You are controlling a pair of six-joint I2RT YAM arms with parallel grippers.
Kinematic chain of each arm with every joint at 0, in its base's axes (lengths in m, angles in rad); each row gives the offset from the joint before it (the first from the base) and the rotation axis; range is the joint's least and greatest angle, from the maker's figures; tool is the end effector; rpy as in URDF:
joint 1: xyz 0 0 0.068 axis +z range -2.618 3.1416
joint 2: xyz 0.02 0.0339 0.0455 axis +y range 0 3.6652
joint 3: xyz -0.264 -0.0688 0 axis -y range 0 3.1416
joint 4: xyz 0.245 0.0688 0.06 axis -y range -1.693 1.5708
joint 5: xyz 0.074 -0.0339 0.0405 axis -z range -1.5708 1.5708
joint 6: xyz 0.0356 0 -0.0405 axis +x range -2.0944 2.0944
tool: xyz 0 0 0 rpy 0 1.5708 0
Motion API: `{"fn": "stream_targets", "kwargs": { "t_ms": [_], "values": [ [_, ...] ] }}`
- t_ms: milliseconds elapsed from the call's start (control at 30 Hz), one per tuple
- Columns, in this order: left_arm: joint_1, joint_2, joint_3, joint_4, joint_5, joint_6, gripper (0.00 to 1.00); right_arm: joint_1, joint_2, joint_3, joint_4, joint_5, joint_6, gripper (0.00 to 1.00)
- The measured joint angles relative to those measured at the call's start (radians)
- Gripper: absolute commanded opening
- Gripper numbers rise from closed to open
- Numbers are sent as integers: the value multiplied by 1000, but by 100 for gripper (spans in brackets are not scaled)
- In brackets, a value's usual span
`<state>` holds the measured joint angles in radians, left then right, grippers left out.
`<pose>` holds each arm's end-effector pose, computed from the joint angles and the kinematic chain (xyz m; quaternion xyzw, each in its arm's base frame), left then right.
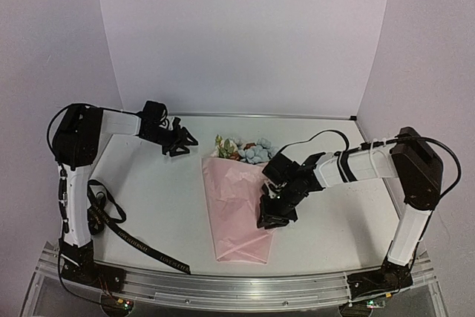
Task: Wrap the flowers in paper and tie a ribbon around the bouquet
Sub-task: Press the fold line on the folded bouquet, then pick up the center of the board from the right side of the ribbon.
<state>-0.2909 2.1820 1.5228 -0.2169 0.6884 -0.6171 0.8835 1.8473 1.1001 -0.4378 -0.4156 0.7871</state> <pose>0.4408 -0.1556 0.1491 -0.0304 0.8920 -0.4257 0.1488 0.2126 0.2817 0.1463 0.0858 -0.9573 -0.2749 0.0243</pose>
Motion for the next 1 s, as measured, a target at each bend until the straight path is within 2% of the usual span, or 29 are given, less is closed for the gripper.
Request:
{"fn": "stream_targets", "kwargs": {
  "t_ms": [133, 267, 500, 600, 800, 1000],
  "values": [
    [5, -168, -152, 32, -20, -13, 57, -2, -34, 30, -53, 11, -12, 35],
    [-14, -346, -323, 64, -44, -35, 58, -2, -95, 33, -95, 27, -27, 36],
    [-89, -561, -548, 97, -110, -89, 56, -4, -154, 26, -140, 40, -54, 22],
    [-129, -611, -605, 94, -130, -111, 52, -4, -160, 3, -143, 41, -57, 18],
    [-264, -617, -615, 96, -153, -127, 43, -4, -135, -20, -134, 40, -53, 17],
    [-354, -588, -618, 95, -164, -139, 42, -4, -75, -21, -123, 42, -47, 21]
  ]
}}
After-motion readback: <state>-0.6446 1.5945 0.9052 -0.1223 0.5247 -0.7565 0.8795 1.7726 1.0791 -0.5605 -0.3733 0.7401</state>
